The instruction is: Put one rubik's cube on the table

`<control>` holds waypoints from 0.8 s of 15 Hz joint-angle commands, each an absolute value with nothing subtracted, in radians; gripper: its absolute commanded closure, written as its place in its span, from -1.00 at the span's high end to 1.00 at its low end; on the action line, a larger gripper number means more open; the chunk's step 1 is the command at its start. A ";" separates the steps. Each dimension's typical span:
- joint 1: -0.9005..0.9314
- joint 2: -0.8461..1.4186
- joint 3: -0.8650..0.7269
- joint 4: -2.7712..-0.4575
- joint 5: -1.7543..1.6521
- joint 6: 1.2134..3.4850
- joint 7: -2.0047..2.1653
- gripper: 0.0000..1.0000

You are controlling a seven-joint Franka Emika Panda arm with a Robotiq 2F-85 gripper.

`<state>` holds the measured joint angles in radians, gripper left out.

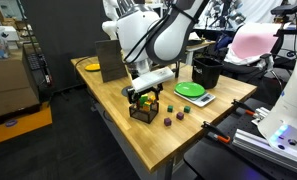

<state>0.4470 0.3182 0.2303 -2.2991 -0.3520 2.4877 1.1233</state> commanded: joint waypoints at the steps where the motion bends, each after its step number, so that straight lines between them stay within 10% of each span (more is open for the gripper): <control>1: 0.467 0.356 0.211 -2.259 -0.360 2.506 1.106 1.00; 12: 0.460 0.430 0.179 -2.203 -0.328 2.553 1.027 1.00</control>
